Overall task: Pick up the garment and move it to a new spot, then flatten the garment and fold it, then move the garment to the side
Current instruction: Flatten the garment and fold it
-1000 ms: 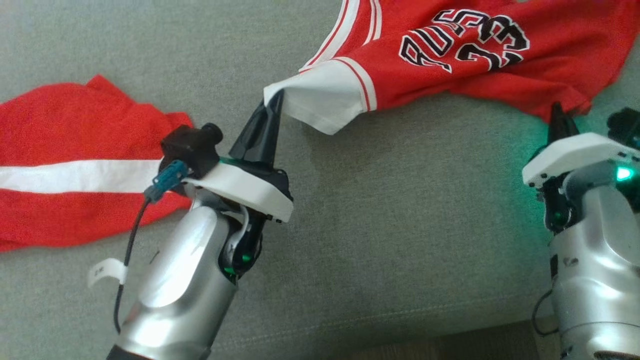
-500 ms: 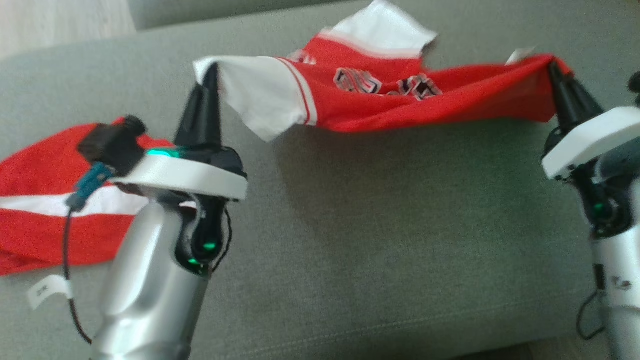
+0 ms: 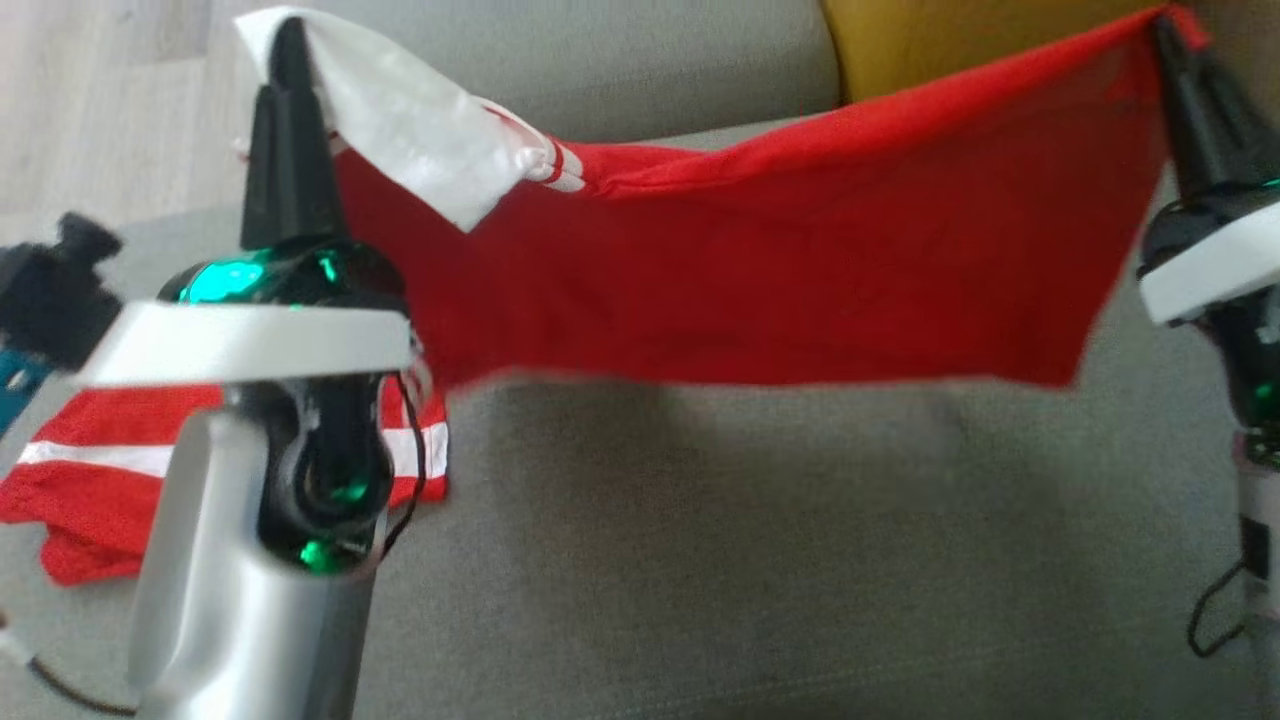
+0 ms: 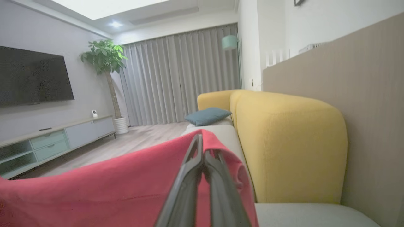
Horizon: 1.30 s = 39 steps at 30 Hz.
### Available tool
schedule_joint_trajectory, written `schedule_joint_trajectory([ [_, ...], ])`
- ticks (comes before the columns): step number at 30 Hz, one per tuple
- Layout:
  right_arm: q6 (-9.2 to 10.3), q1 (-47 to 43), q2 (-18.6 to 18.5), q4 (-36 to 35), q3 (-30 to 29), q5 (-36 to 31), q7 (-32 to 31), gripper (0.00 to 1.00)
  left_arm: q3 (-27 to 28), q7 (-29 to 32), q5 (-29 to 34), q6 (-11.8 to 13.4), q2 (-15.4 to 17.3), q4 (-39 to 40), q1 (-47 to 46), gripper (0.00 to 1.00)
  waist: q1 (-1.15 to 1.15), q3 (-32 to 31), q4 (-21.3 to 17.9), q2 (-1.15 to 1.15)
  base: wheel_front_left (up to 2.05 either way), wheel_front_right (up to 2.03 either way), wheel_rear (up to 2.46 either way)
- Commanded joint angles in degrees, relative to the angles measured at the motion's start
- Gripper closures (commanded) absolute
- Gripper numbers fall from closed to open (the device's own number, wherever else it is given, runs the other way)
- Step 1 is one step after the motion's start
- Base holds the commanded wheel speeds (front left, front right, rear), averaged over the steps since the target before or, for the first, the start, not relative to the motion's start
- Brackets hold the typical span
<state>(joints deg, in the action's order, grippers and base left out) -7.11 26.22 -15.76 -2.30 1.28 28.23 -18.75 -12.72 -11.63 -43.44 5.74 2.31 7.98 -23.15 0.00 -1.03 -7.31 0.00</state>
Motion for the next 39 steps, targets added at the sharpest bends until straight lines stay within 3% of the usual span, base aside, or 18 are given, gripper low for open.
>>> schedule_joint_trajectory([
  [1, -0.37, 0.6, -0.3, -3.4, -0.1, 0.5, -0.7, 1.0, 1.8, 0.5, -0.9, 0.9, 0.6, 3.8, -1.1, 1.0, 0.0, -0.7, 0.0, 0.0, 0.0, 0.0, 0.0],
  [9, -0.37, -1.3, 4.2, -13.6, -5.0, 1.0, -8.3, 1.0, 1.7, 4.0, -4.7, 7.6, 0.6, 14.9, -1.3, 1.0, 0.0, -0.9, -0.6, 0.0, 0.0, 0.0, 0.0],
  [13, -0.37, 2.2, 5.7, -12.6, -5.3, -0.4, -10.3, 1.0, 1.8, 6.8, -4.2, 8.9, 1.6, 12.2, -6.2, 1.0, 0.0, 1.2, -1.1, 0.0, 0.0, 0.0, 0.0],
  [17, -0.37, 9.8, 6.1, -6.1, -4.6, -1.4, -10.2, 1.0, 2.6, 9.8, -5.7, 9.0, 1.9, 4.3, -15.6, 1.0, 0.0, 6.5, -1.4, 0.0, 0.0, 0.0, 0.0],
  [23, -0.37, 27.0, 5.1, 10.8, -1.4, -4.1, -3.1, 1.0, 2.6, 10.7, -3.7, 4.7, 4.7, -13.5, -35.4, 1.0, 0.0, 15.9, -1.0, 0.0, 0.0, 0.0, 0.0],
  [30, -0.37, 46.7, 4.4, 30.1, 2.0, -3.4, 12.6, 1.0, 3.4, 3.4, -1.6, -0.8, 4.7, -30.4, -54.2, 1.0, 0.0, 21.2, 0.6, 0.0, 0.0, 0.0, 0.0],
  [34, -0.37, 53.2, 3.7, 38.4, 3.0, 0.0, 23.3, 1.0, 3.2, -0.6, -1.8, -4.3, 3.3, -37.2, -59.4, 1.0, 0.0, 23.0, 2.1, 0.0, 0.0, 0.0, 0.0],
  [39, -0.37, 51.0, 2.9, 42.8, 6.4, 3.8, 26.6, 1.0, 1.5, -1.9, -1.8, -7.0, 2.2, -40.2, -56.5, 1.0, 0.0, 23.9, 3.2, 0.0, 0.0, 0.0, 0.0],
])
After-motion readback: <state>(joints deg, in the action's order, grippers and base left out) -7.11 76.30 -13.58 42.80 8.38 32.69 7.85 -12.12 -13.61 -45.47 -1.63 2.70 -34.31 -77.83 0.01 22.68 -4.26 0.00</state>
